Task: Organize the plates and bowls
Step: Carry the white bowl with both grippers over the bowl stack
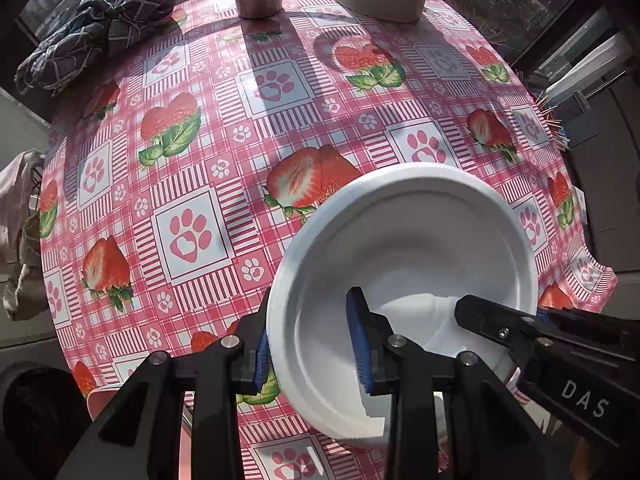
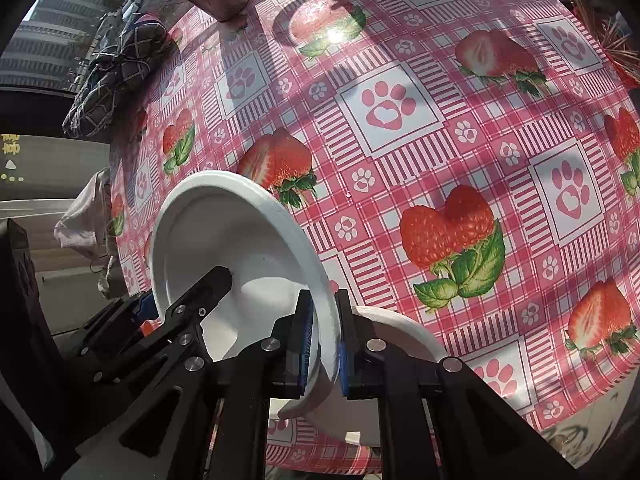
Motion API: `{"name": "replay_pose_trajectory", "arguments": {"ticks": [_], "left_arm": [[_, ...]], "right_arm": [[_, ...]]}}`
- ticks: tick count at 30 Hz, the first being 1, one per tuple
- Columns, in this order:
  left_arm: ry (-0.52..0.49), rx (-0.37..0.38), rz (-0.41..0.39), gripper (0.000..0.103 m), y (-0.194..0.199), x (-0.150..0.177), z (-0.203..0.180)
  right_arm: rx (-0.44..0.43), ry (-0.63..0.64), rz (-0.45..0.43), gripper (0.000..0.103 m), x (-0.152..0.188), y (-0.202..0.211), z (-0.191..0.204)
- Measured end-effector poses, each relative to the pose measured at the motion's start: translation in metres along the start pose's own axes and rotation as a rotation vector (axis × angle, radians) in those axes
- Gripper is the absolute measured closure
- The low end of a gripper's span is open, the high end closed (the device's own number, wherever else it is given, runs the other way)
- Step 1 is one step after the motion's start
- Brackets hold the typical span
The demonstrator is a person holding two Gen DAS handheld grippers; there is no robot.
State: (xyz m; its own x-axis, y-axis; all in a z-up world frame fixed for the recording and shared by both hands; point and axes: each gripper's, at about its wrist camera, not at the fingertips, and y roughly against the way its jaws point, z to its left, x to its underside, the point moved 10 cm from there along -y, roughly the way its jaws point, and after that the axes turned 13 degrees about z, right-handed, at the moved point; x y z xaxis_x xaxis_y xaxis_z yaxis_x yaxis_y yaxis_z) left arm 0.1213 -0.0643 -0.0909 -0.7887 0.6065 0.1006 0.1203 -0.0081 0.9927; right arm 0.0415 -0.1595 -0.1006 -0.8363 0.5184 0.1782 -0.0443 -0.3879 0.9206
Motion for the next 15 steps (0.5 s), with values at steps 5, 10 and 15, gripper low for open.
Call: {"name": "replay_pose_trajectory", "arguments": {"ticks": [5, 10, 15], "left_arm": [[-0.035, -0.001, -0.010, 0.067, 0.008, 0.006, -0.013], [-0.069, -0.003, -0.015, 0.067, 0.012, 0.013, -0.025], [-0.105, -0.007, -0.011, 0.067, 0.012, 0.023, -0.038]], "right_arm": [[0.020, -0.008, -0.021, 0.089, 0.012, 0.011, -0.007], [0.024, -0.020, -0.032, 0.089, 0.024, 0.019, -0.015], [0.027, -0.038, -0.038, 0.089, 0.036, 0.022, -0.024]]}}
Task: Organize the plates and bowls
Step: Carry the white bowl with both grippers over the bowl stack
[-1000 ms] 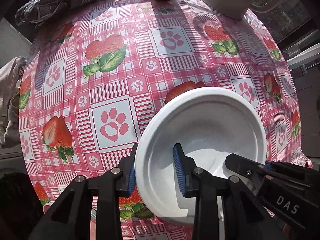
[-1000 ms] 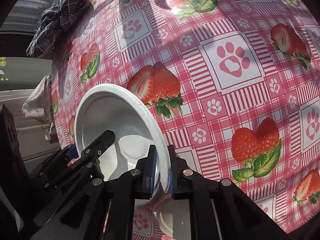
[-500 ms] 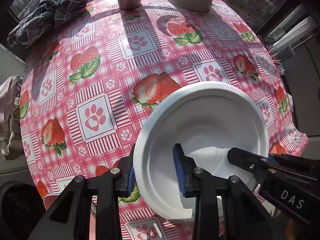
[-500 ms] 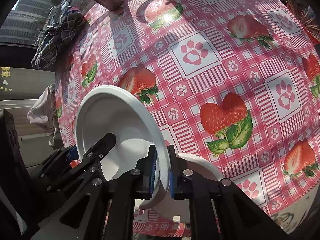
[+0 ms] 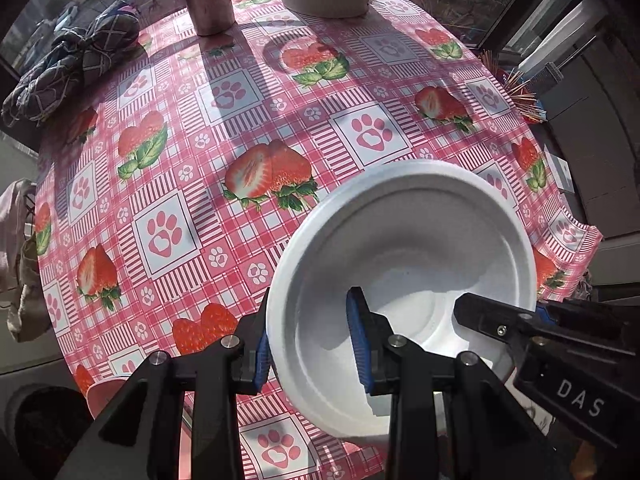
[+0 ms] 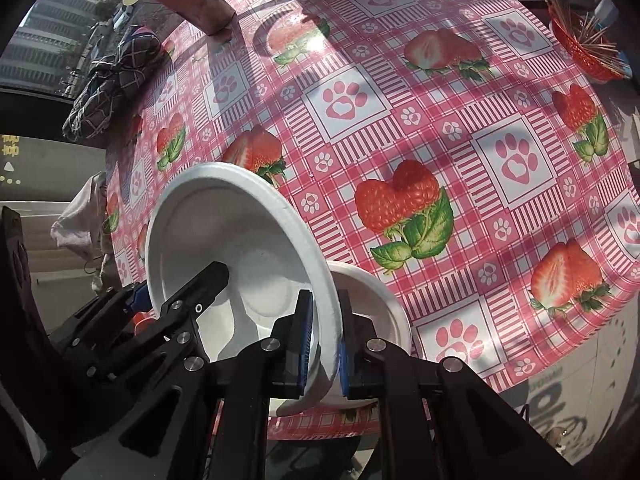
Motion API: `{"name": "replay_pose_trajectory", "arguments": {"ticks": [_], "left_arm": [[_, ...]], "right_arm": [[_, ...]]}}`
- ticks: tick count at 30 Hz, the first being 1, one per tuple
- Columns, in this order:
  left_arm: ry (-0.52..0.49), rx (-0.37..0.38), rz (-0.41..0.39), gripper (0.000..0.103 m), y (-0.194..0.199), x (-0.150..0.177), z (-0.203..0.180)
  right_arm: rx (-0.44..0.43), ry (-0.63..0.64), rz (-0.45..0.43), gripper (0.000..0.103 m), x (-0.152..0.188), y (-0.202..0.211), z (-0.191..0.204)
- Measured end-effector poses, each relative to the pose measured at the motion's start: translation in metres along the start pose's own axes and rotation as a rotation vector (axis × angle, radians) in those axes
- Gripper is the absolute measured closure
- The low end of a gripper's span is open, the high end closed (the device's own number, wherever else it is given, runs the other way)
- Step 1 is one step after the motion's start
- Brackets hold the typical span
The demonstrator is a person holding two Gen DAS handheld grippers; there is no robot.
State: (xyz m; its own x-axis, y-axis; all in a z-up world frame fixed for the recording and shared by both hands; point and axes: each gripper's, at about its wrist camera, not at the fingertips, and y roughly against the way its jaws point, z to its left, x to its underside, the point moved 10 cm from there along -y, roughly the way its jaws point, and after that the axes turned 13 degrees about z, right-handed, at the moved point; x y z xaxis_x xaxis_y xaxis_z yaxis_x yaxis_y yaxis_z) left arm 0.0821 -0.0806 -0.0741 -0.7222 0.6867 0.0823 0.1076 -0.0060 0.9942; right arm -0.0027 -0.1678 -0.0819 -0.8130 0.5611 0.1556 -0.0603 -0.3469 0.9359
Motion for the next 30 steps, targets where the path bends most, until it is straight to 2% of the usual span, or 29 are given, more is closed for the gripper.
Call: {"name": "replay_pose_trajectory", "arguments": {"ticks": [14, 23, 30], "left_arm": [[-0.092, -0.032, 0.048, 0.067, -0.017, 0.024, -0.031], [-0.126, -0.078, 0.072, 0.067, -0.028, 0.032, -0.034], [-0.131, -0.073, 0.098, 0.059, -0.039, 0.038, -0.034]], "right_arm": [[-0.005, -0.088, 0.008, 0.086, 0.032, -0.010, -0.032], [0.014, -0.102, 0.022, 0.086, 0.046, -0.027, -0.042], [0.027, -0.096, 0.030, 0.086, 0.050, -0.039, -0.043]]}}
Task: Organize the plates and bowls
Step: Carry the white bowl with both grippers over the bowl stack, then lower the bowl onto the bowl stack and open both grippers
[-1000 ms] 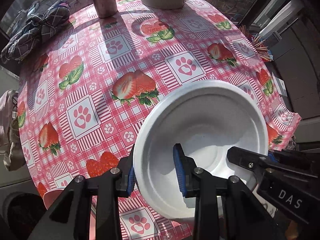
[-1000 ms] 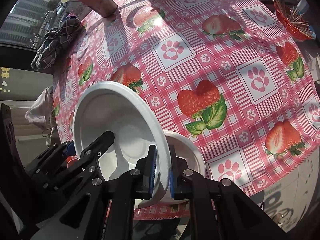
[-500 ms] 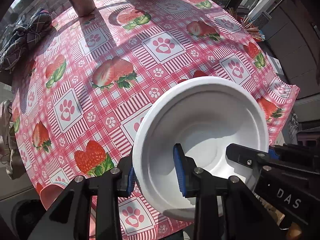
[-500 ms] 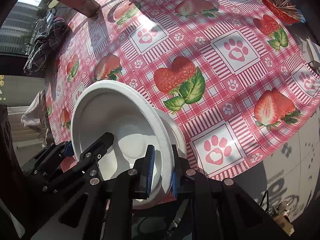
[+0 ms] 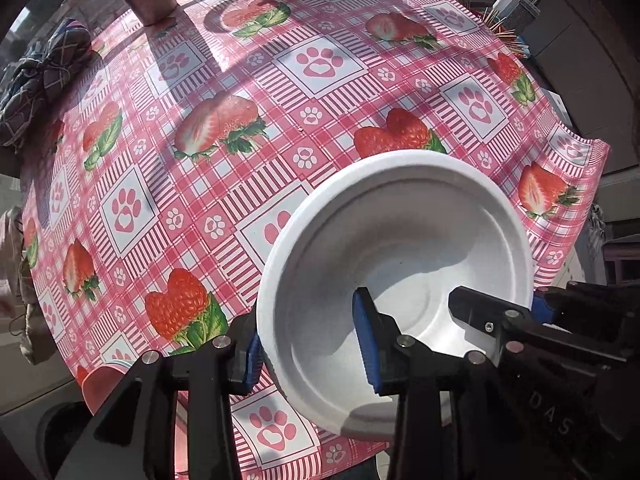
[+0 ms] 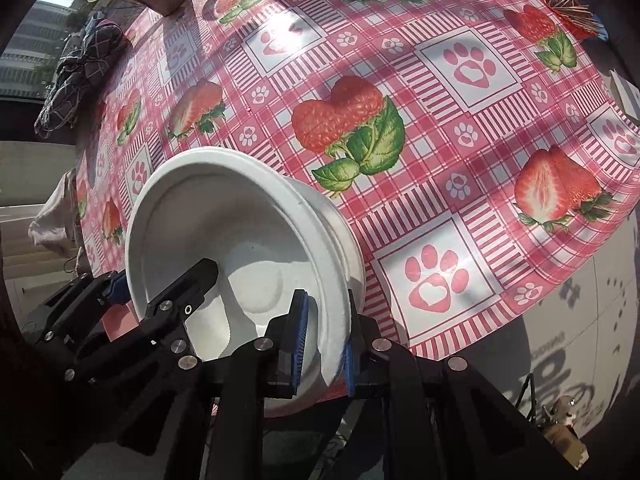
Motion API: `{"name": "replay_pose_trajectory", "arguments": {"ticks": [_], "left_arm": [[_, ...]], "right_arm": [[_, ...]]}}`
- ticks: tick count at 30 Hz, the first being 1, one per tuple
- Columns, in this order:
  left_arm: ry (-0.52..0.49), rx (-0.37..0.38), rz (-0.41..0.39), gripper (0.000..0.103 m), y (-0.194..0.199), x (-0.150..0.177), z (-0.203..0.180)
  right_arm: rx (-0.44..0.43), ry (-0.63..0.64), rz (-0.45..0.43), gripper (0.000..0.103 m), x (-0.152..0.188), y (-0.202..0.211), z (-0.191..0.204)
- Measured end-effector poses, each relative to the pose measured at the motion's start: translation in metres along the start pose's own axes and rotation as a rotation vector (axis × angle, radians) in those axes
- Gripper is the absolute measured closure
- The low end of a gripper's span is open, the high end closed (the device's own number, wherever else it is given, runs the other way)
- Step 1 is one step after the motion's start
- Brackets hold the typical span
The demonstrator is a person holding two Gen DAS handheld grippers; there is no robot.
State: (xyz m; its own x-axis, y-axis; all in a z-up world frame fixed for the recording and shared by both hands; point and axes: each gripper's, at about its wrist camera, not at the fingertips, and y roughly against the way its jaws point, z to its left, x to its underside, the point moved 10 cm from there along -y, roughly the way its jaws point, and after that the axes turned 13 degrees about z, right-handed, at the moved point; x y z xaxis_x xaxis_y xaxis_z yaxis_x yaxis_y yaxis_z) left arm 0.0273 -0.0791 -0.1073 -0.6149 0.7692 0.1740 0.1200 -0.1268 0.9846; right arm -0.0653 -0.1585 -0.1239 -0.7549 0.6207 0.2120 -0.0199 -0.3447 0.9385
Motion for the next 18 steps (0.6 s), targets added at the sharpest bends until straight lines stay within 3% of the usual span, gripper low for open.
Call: {"name": "replay_pose_trajectory", "arguments": {"ticks": [10, 16, 17, 18], "left_arm": [[-0.033, -0.017, 0.000, 0.052, -0.006, 0.000, 0.002], [-0.111, 0.011, 0.004, 0.036, -0.001, 0.006, -0.002], [-0.127, 0.010, 0.000, 0.033, 0.000, 0.009, -0.003], [-0.143, 0.004, -0.007, 0.031, 0.003, 0.010, -0.004]], "right_arm": [[0.004, -0.008, -0.019, 0.086, -0.002, -0.005, 0.000], [0.007, -0.032, -0.052, 0.084, -0.004, 0.003, -0.006], [0.000, -0.040, -0.057, 0.076, -0.004, 0.005, -0.008], [-0.011, -0.047, -0.065, 0.036, -0.004, 0.007, -0.009]]}}
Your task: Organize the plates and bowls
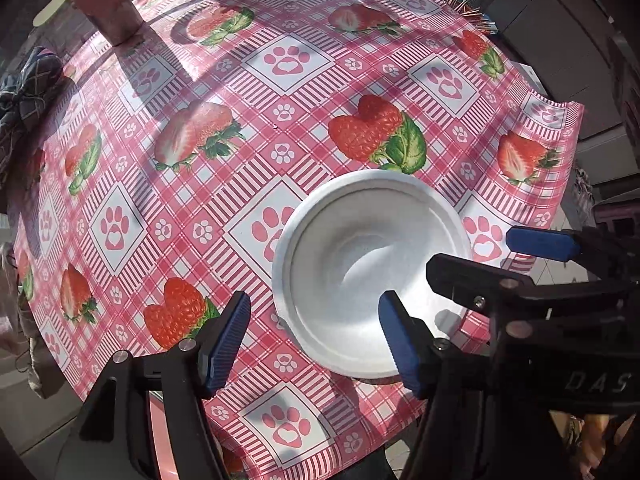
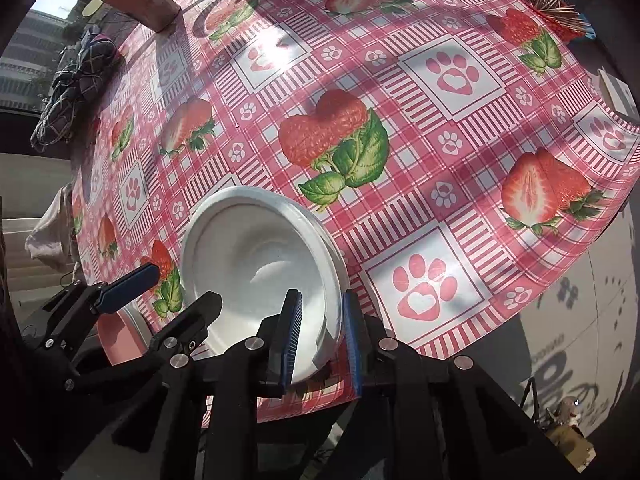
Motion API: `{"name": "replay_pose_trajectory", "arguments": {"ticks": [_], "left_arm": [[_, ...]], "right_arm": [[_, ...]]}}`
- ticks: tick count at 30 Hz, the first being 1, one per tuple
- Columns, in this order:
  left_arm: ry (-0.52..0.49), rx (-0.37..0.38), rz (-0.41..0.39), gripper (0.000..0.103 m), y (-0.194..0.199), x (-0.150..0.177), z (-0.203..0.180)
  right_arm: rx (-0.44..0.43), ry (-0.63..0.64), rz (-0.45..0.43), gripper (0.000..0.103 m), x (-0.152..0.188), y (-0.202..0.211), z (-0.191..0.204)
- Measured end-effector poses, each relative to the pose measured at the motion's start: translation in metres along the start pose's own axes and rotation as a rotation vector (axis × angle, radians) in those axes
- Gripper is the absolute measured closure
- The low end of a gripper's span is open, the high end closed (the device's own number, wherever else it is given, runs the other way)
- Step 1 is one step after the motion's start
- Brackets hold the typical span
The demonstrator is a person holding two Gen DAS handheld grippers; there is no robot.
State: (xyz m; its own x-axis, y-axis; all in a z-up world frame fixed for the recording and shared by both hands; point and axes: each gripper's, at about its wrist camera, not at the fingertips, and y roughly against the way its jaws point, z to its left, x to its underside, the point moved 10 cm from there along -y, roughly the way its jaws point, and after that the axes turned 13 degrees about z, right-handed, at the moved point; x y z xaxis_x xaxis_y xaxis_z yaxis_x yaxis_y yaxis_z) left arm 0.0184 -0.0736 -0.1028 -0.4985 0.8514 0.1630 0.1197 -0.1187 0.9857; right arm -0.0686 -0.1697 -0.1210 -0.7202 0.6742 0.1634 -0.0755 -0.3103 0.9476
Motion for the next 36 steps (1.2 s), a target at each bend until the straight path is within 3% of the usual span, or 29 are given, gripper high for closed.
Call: {"name": "replay_pose_trajectory", "arguments": {"ticks": [1, 3, 6, 9, 11, 13, 16, 19, 22, 25, 29, 36], "left_arm": [[-0.013, -0.006, -0.007, 0.029, 0.003, 0.002, -0.001], [-0.034, -0.021, -0.029, 0.021, 0.011, 0.005, -0.001], [-0.051, -0.030, -0.087, 0.021, 0.029, 0.004, -0.001], [-0.043, -0.028, -0.254, 0.021, 0.073, -0.001, 0.003], [-0.045, -0.108, -0.360, 0.020, 0.106, 0.000, 0.006], [-0.029, -0.186, -0.440, 0.016, 0.137, 0.005, 0.013], [0.017, -0.263, -0.501, 0.009, 0.169, 0.014, 0.026], [0.029, -0.204, -0.534, 0.009, 0.186, 0.024, 0.031], [0.034, -0.195, -0.612, 0.009, 0.209, 0.035, 0.034], [0.022, -0.122, -0.710, 0.000, 0.232, 0.045, 0.030], [-0.042, 0.093, -0.661, 0.000, 0.219, 0.049, 0.015], [-0.028, 0.061, -0.567, 0.000, 0.201, 0.050, 0.015]], "right_arm": [[-0.015, -0.006, -0.010, 0.000, -0.001, 0.002, -0.001], [-0.039, -0.013, -0.041, 0.000, -0.001, 0.012, -0.001], [-0.026, -0.018, -0.078, 0.000, -0.001, 0.027, -0.004], [-0.019, -0.009, -0.116, 0.000, 0.000, 0.042, -0.003], [-0.016, 0.003, -0.139, 0.000, 0.002, 0.052, 0.000], [-0.071, -0.002, -0.173, 0.000, 0.003, 0.067, 0.005], [-0.010, 0.005, -0.240, 0.000, 0.002, 0.092, 0.007], [-0.041, 0.021, -0.290, 0.000, 0.003, 0.113, 0.016], [-0.030, 0.044, -0.307, 0.000, 0.007, 0.123, 0.024], [-0.008, 0.073, -0.312, 0.000, 0.012, 0.126, 0.028], [0.015, 0.080, -0.315, 0.000, 0.018, 0.127, 0.029], [0.075, 0.137, -0.329, 0.000, 0.021, 0.129, 0.041]]}}
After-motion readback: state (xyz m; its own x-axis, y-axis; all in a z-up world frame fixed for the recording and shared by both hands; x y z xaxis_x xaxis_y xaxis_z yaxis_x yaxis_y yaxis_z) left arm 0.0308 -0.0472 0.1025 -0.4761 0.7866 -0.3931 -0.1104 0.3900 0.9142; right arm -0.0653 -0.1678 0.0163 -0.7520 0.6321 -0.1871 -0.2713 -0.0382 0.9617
